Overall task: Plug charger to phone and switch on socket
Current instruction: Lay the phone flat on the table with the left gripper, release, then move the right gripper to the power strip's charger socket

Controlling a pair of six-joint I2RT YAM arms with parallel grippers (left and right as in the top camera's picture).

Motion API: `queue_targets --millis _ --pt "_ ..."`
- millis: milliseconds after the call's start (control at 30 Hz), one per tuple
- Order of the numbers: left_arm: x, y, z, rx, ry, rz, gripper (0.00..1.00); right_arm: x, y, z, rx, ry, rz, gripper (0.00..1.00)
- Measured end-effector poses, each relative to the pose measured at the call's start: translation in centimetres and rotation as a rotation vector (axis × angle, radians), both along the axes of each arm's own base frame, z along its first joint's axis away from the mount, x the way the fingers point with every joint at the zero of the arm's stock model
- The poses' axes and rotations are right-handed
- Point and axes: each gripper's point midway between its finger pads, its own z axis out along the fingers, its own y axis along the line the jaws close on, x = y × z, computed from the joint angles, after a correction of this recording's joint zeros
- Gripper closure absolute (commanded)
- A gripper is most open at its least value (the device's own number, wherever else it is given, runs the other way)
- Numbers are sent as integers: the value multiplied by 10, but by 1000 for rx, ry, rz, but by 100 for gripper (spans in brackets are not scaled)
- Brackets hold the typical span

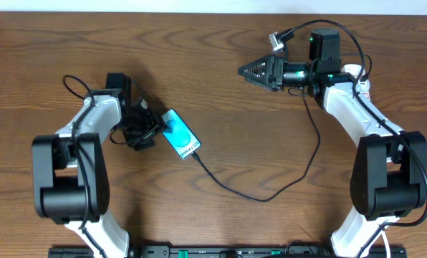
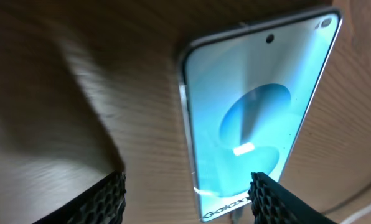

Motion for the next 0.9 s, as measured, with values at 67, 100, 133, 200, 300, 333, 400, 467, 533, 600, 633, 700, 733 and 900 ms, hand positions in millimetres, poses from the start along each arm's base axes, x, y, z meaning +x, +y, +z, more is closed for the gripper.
queue_targets --millis 67,100,133,200,300,333,400,467,533,600,633,700,733,900 --pt "3 5 9 35 -32 7 30 0 0 0 -1 -4 0 1" --pt "5 8 18 52 -60 12 28 0 0 0 -1 -4 0 1" --pt "7 9 27 60 -89 14 27 0 0 0 -3 -4 -2 1" --pt "12 12 51 77 -166 21 25 0 -1 -4 -15 16 -12 1" --pt "15 14 91 90 -288 28 21 -2 -4 -15 -53 71 -34 1" --pt "14 14 102 92 -319 31 20 -3 -6 -20 -75 104 -48 1" --pt "13 14 121 96 -377 34 16 -12 -13 -38 -164 203 -82 1" --pt "10 15 138 101 -427 39 14 -21 -24 -52 -282 290 -120 1" --pt "7 16 155 106 -479 41 13 -31 -40 -58 -426 345 -153 1" --pt "4 16 167 106 -514 44 11 -33 -55 -49 -547 329 -188 1" --pt "2 16 172 108 -531 44 10 -31 -64 -38 -600 297 -213 1" --pt "-1 16 179 109 -549 46 9 -25 -77 -14 -658 221 -260 1" --pt "-3 16 182 109 -556 46 9 -21 -87 5 -682 163 -301 1" --pt "-9 16 179 110 -529 45 9 -14 -146 68 -691 26 -493 1"
